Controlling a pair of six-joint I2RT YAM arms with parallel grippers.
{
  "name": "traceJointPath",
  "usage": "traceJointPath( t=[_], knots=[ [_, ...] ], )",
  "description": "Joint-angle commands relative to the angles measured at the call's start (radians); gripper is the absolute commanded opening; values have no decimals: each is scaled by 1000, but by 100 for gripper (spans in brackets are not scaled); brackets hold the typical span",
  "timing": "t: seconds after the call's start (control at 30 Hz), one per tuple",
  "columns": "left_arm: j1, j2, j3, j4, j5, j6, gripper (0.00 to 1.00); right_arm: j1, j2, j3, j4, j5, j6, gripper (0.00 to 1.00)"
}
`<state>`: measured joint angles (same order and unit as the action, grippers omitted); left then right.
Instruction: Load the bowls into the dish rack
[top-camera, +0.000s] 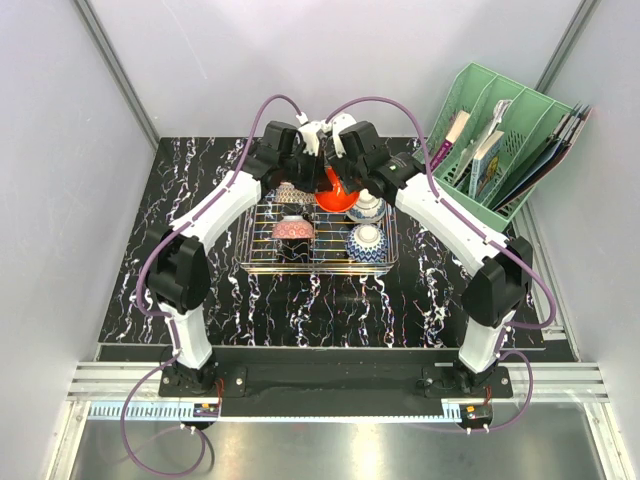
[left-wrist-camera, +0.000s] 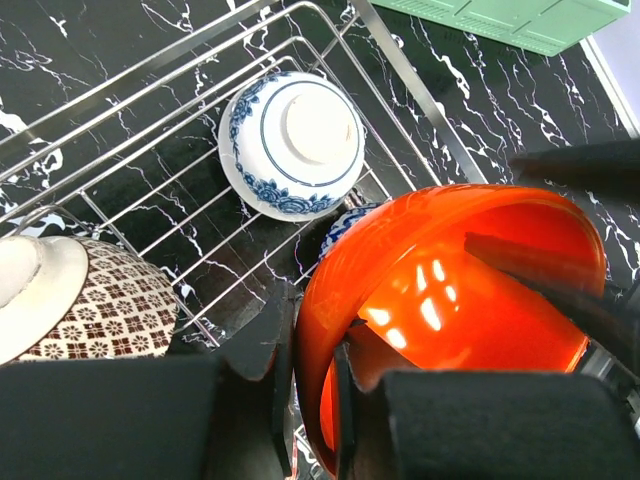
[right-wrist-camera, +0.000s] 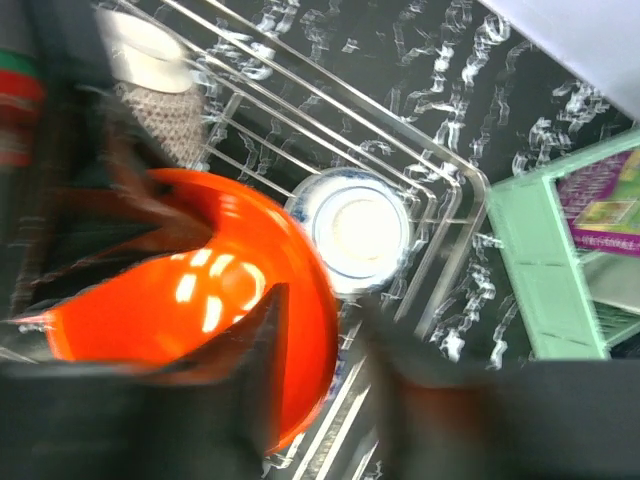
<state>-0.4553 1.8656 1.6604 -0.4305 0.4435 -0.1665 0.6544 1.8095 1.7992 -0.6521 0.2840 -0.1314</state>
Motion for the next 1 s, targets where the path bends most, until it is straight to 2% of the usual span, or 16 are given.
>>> traceJointPath(
  t=[0.0, 0.03, 0.1, 0.23, 0.4, 0.5, 0.63, 0.67, 0.73, 0.8, 0.97],
  knots=[
    [-2, -63, 6, 44, -2, 11, 0, 10, -35, 83, -10, -110, 6, 60],
    [-3, -71, 2, 44, -3, 16, 0, 8, -39, 83, -17, -124, 6, 70],
    [3, -100, -10, 41, -5, 24, 0, 1, -44, 84, -26, -187, 12, 76],
    [21, -154, -40, 44, 12, 30, 0, -44, -55, 81, -46, -357, 80, 96],
    [63, -271, -119, 102, 72, 50, 0, -212, -49, 42, -28, -745, 237, 98],
    [82, -348, -197, 171, 110, 70, 0, -294, -42, -12, 57, -986, 326, 98],
    [92, -405, -298, 266, 170, 61, 0, -326, -27, -73, 193, -1320, 462, 95],
    [92, -411, -310, 280, 190, 50, 0, -326, -22, -99, 233, -1368, 496, 93],
    [92, -410, -330, 298, 204, 44, 0, -326, -16, -142, 423, -1480, 651, 91],
    [93, -410, -337, 303, 204, 45, 0, -326, -13, -185, 532, -1506, 745, 88],
    [93, -405, -321, 303, 212, 45, 0, -326, -21, -240, 610, -1540, 785, 85]
  ],
)
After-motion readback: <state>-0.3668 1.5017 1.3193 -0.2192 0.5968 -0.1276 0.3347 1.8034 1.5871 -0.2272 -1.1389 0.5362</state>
